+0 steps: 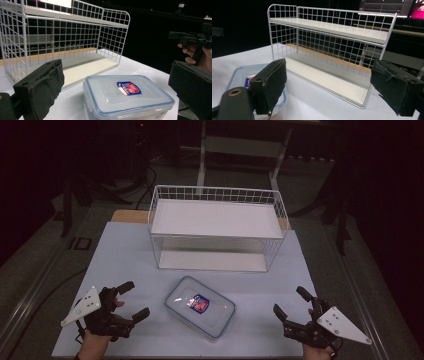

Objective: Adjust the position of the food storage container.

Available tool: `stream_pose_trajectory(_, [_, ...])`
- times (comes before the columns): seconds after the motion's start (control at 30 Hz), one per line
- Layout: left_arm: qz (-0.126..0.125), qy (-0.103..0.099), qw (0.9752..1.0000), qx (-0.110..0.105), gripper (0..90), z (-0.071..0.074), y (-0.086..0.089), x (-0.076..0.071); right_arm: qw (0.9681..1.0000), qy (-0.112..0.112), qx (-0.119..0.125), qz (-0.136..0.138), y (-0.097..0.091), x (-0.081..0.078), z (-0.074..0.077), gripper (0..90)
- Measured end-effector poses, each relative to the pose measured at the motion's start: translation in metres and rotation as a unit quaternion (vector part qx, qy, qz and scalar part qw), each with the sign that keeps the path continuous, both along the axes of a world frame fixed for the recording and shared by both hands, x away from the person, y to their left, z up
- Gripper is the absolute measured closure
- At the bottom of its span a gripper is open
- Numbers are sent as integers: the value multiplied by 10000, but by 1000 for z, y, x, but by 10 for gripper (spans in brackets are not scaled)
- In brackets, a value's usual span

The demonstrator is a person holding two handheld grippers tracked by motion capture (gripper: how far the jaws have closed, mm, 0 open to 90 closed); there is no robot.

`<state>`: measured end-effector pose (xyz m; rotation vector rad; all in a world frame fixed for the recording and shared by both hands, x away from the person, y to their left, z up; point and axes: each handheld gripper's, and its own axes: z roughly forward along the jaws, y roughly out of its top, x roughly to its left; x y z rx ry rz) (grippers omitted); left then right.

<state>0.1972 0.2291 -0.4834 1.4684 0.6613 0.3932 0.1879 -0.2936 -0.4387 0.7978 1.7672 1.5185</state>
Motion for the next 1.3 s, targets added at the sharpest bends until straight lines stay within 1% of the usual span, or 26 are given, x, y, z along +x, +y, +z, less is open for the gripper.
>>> stream_pose_trajectory(0.17, [11,-14,10000,-26,2,1,-1,-1,10000,47,13,50,3,0,1,132])
stream_pose_trajectory(0.2, [23,-44,10000,-47,2,3,0,-2,9999,73,-81,125,8,1,1,124])
stream_pose_trajectory(0.3, [35,-25,10000,-68,2,3,1,-2,9997,89,-81,227,12,1,2,124])
stream_pose_trajectory(0.37, [48,-29,10000,-76,2,4,0,-2,9987,257,120,415,18,2,5,123])
stream_pose_trajectory(0.43, [42,-28,10000,-81,2,3,-1,-2,9979,326,159,528,23,1,8,117])
stream_pose_trajectory(0.47, [14,-32,10000,-59,2,3,-2,-2,9972,343,173,641,26,1,9,125])
stream_pose_trajectory(0.5, [14,-32,10000,-59,2,3,-2,-2,9968,366,153,701,30,-1,9,134])
stream_pose_trajectory(0.57, [-7,-42,10000,-26,2,3,-3,-2,9956,435,16,832,40,-1,10,148])
stream_pose_trajectory(0.63, [-8,-42,10000,-19,2,3,-4,-2,9935,538,-48,1004,49,-1,9,176])
stream_pose_trajectory(0.7, [-14,-38,10000,-19,2,3,-3,-2,9904,655,-68,1216,57,-1,7,236])
stream_pose_trajectory(0.73, [-14,-38,10000,-19,2,3,-3,-2,9904,655,-68,1216,57,-1,7,236])
stream_pose_trajectory(0.77, [-6,-45,10000,-23,2,3,-3,-1,9871,798,-34,1388,65,1,6,252])
stream_pose_trajectory(0.8, [-6,-45,10000,-23,2,3,-3,-1,9871,798,-34,1388,65,1,6,252])
stream_pose_trajectory(0.83, [-2,-46,10000,-17,2,3,-3,-1,9843,925,-34,1505,72,2,5,298])
stream_pose_trajectory(0.9, [-14,-42,10000,-19,2,3,-3,-1,9815,1011,-74,1623,78,1,3,328])
stream_pose_trajectory(0.93, [-14,-42,10000,-19,2,3,-3,-1,9815,1011,-74,1623,78,1,3,328])
stream_pose_trajectory(0.97, [-14,-42,10000,-19,2,3,-3,-1,9806,1020,-119,1670,82,0,1,369])
stream_pose_trajectory(1.0, [-21,-56,10000,-17,2,3,-3,-2,9796,1035,-233,1709,88,-2,-4,414])
stream_pose_trajectory(1.03, [-21,-56,10000,-17,2,3,-3,-2,9796,1035,-233,1709,88,-2,-4,414])
stream_pose_trajectory(1.07, [-22,-61,10000,-18,2,3,-3,-1,9770,1121,-369,1778,96,-3,-10,462])
stream_pose_trajectory(1.1, [-27,-57,10000,-14,2,3,-3,-1,9759,1169,-431,1790,100,-4,-14,476])
stream_pose_trajectory(1.13, [-26,-55,10000,-1,2,3,-3,-1,9742,1230,-463,1834,103,-4,-16,515])
stream_pose_trajectory(1.17, [-31,-51,10000,6,2,3,-3,-1,9699,1361,-486,1959,108,-4,-21,556])
stream_pose_trajectory(1.23, [-33,-45,10000,4,2,3,-3,-1,9668,1452,-585,2019,114,-4,-27,601])
stream_pose_trajectory(1.27, [-25,-33,10000,1,2,2,-4,0,9636,1512,-649,2107,119,-5,-31,620])
stream_pose_trajectory(1.3, [-25,-33,10000,1,2,2,-4,0,9636,1512,-649,2107,119,-5,-31,620])
